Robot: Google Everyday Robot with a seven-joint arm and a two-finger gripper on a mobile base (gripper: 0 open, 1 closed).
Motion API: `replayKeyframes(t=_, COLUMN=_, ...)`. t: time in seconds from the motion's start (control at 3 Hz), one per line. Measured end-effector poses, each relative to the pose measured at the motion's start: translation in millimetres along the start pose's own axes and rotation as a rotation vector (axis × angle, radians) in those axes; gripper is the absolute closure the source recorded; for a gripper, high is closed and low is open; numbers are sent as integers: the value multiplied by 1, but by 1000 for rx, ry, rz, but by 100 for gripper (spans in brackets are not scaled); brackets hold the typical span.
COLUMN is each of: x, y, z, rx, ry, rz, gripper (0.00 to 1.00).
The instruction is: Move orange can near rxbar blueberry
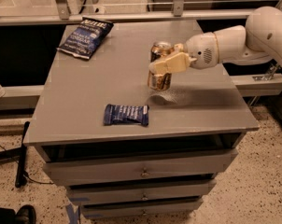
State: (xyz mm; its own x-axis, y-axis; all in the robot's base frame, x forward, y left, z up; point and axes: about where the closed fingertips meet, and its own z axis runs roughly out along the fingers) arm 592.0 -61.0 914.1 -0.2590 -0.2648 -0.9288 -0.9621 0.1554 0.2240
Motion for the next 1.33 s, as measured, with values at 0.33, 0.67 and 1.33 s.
replayKeyframes(t=0.33, x=12, y=17, z=11, rx=-70, ry=6, rz=-46, gripper=100)
replayKeyframes(t=0.67, x=19, y=31, z=24, rx=-123, ry=-5, rz=-85, gripper=100)
replayKeyframes(t=1.33, x=29, y=41, z=35, rx=-207, ry=23, rz=-155, gripper=59)
